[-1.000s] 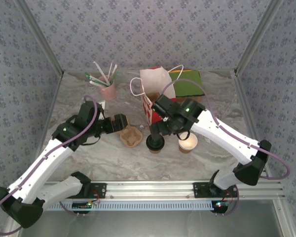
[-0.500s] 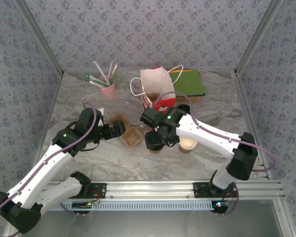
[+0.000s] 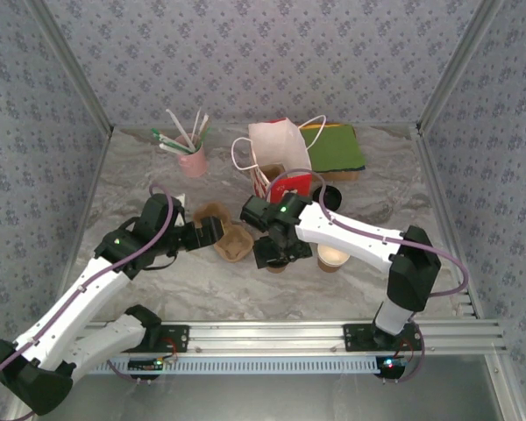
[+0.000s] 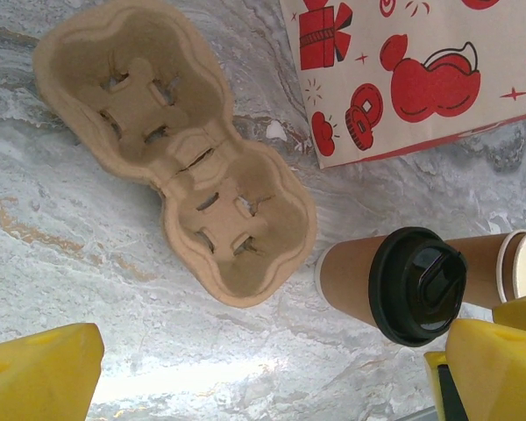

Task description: Pack the takeout coffee

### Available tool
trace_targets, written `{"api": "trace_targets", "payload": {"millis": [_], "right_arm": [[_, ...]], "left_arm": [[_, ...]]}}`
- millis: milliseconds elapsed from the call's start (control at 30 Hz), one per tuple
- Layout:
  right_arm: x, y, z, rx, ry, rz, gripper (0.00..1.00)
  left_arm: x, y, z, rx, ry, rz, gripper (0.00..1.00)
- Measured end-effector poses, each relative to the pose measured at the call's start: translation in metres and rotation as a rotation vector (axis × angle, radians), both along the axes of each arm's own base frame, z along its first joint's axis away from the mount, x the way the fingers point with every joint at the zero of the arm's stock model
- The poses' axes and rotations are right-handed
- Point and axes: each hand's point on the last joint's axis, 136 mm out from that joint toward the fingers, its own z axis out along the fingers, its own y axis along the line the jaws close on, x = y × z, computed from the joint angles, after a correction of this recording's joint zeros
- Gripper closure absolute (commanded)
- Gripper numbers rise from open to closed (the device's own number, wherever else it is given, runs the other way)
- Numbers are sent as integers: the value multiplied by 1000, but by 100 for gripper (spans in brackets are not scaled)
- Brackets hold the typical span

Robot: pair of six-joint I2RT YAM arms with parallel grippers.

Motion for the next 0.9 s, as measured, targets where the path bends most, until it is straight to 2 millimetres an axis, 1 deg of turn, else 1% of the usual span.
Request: {"api": "trace_targets", "payload": {"millis": [200, 433, 667, 900], "right_arm": [[5, 5, -6, -9, 19, -10, 14], [17, 11, 0, 15, 22, -24, 14], [21, 9, -3, 1, 48, -26, 16], [25, 15, -1, 5, 61, -8, 17]], "left_arm": [[-1, 0, -2, 3, 4, 0, 0], [-1, 1, -1, 0, -1, -1, 0], [-1, 1, -1, 1, -1, -1, 0], [-1, 1, -3, 7, 0, -7, 0]]}}
